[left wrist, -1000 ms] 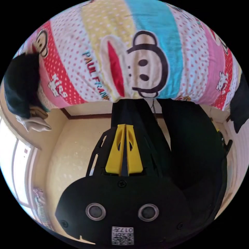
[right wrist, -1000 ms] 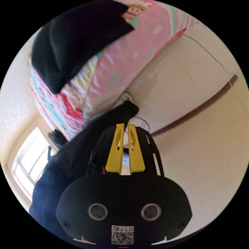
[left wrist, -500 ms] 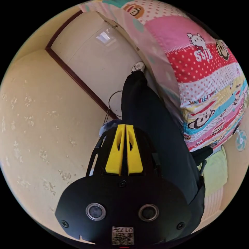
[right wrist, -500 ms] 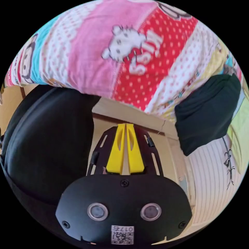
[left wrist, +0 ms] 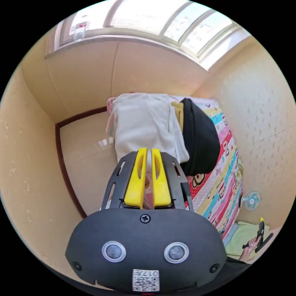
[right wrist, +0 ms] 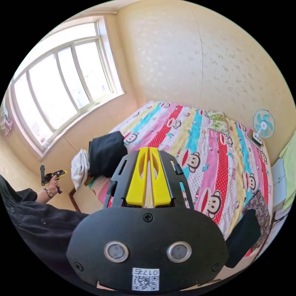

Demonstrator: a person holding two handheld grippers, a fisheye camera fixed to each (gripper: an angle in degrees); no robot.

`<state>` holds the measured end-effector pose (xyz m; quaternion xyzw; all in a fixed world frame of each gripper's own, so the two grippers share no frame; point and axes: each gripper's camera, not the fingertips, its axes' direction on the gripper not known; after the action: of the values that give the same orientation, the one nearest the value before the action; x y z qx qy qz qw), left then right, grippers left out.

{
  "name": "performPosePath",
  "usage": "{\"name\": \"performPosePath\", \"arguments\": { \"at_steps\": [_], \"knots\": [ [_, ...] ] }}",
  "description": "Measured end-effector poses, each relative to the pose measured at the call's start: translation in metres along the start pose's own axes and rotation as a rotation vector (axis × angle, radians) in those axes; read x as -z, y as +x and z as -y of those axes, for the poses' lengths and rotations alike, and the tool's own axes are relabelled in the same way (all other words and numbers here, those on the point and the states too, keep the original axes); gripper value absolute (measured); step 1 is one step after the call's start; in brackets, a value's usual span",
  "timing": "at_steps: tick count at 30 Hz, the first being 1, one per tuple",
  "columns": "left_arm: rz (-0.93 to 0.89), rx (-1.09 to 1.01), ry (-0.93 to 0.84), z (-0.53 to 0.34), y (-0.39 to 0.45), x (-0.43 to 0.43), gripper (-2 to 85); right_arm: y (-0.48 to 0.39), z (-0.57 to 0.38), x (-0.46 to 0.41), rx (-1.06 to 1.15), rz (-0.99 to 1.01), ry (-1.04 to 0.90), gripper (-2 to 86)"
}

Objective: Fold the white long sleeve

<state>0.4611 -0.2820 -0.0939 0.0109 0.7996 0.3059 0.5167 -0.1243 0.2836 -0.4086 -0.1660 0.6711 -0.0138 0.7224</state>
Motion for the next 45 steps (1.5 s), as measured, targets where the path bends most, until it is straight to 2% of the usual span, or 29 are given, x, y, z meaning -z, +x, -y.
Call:
{"name": "performPosePath", "arguments": {
  "at_steps": [3,6,8,10,11,13,17,20,22,23,26,31,32,36,38,39,40,41,43,45],
  "knots": [
    [-0.060,-0.063,0.005,0.045,0.005,-0.004,6.7,-0.043,-0.001,0.063,0.048,-0.163,0.191,0.5],
    [-0.010,-0.096,-0.024,0.077,0.012,-0.024,9.6,-0.076,-0.019,0.125,0.070,-0.340,0.428,0.7],
    [0.007,-0.064,-0.068,0.089,0.009,-0.044,11.9,-0.094,-0.037,0.160,0.126,-0.435,0.557,1.2],
    [0.000,-0.007,-0.179,0.091,0.001,-0.083,12.9,-0.101,-0.048,0.178,0.122,-0.472,0.591,1.8],
    [0.024,-0.001,-0.166,0.088,0.000,-0.086,12.8,-0.103,-0.054,0.187,0.087,-0.477,0.596,3.0],
    [0.077,0.073,-0.023,0.068,-0.003,-0.079,10.8,-0.099,-0.064,0.199,-0.008,-0.431,0.606,5.0],
    [0.022,0.225,0.019,0.044,-0.020,-0.062,6.7,-0.091,-0.089,0.208,-0.119,-0.215,0.613,8.4],
    [-0.303,0.352,-0.047,0.031,-0.060,-0.043,1.6,-0.098,-0.105,0.204,-0.102,-0.124,0.614,9.8],
    [-0.536,0.312,-0.019,0.017,-0.086,-0.010,0.5,-0.105,-0.113,0.202,-0.064,-0.094,0.610,10.3],
    [-0.581,0.272,-0.008,0.015,-0.089,0.002,0.4,-0.110,-0.117,0.201,-0.034,-0.081,0.604,10.4],
    [-0.791,-0.028,0.030,0.005,-0.081,0.065,0.0,-0.118,-0.122,0.203,0.065,-0.027,0.575,10.2],
    [-1.321,-0.474,0.220,-0.008,-0.023,0.181,-0.2,-0.117,-0.127,0.204,0.185,0.068,0.553,9.8],
    [-1.361,-0.527,0.238,-0.011,-0.012,0.195,-0.2,-0.113,-0.128,0.205,0.180,0.107,0.569,9.7],
    [-1.541,-1.000,0.227,-0.053,0.087,0.278,-0.2,-0.100,-0.139,0.209,0.162,0.276,0.656,8.8],
    [-1.738,-1.188,0.219,-0.084,0.125,0.305,-0.2,-0.094,-0.147,0.211,0.190,0.326,0.656,8.0],
    [-1.944,-1.260,0.206,-0.102,0.146,0.315,-0.1,-0.094,-0.149,0.211,0.201,0.329,0.646,7.9],
    [-2.184,-1.263,0.164,-0.117,0.165,0.318,-0.1,-0.095,-0.151,0.212,0.232,0.326,0.615,7.8],
    [-2.300,-1.243,0.141,-0.124,0.175,0.317,0.0,-0.097,-0.155,0.213,0.279,0.315,0.577,7.8],
    [-2.660,-1.120,0.020,-0.155,0.214,0.308,0.0,-0.102,-0.160,0.214,0.354,0.300,0.530,7.8],
    [-2.838,-1.049,-0.099,-0.183,0.243,0.301,0.0,-0.107,-0.168,0.214,0.414,0.280,0.495,8.0]
  ]
}}
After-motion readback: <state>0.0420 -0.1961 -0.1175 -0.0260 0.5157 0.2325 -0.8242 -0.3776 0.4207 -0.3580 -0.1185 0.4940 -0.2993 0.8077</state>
